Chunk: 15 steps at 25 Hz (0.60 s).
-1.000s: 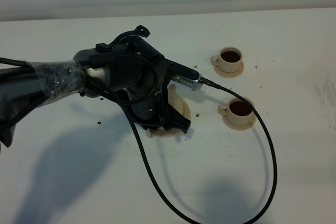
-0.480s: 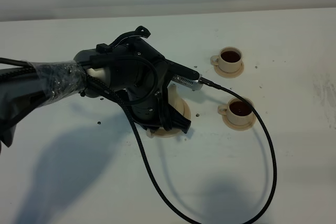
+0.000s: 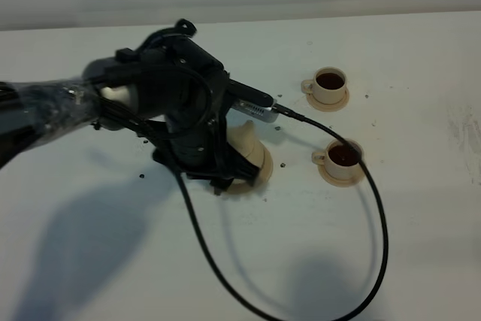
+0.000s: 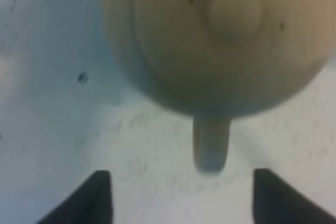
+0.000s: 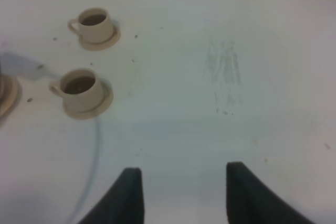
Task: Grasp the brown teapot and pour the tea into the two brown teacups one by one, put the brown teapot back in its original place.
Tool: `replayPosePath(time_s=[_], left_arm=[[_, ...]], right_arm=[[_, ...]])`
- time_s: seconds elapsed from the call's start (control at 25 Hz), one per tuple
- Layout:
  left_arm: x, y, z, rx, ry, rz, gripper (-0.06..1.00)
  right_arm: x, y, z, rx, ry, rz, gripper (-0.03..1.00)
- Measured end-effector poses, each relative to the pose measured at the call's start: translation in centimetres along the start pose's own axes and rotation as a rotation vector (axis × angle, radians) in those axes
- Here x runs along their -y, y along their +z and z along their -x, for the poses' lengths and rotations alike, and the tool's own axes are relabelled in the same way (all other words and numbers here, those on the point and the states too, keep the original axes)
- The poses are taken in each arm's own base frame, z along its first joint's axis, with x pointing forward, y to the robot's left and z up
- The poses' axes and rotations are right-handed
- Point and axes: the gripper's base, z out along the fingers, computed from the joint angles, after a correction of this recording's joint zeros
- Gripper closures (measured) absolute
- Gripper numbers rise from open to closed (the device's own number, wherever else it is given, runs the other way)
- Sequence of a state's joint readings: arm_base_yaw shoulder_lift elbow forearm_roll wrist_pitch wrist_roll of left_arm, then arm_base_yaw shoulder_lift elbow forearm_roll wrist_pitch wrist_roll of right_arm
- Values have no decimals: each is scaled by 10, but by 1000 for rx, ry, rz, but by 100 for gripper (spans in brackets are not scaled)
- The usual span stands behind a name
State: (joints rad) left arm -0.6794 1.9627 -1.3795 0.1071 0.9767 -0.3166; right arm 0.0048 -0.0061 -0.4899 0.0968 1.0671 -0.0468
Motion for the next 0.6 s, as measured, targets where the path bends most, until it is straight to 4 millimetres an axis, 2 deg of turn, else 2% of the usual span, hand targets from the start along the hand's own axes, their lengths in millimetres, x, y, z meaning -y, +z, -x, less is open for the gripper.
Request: replayPosePath(time_s=[0.12, 0.24, 0.44, 0.6], left_arm=[[-7, -23, -19, -102, 14, 21, 31], [-14, -45, -41, -111, 30, 13, 30], [-32, -57, -102, -127, 39, 11, 30], [-48, -63, -152, -100, 122, 28, 30]], right_arm=[[0, 0, 0, 0, 0, 0, 57], [0, 0, 0, 0, 0, 0, 57], [0, 0, 0, 0, 0, 0, 57], [0, 0, 0, 0, 0, 0, 57]])
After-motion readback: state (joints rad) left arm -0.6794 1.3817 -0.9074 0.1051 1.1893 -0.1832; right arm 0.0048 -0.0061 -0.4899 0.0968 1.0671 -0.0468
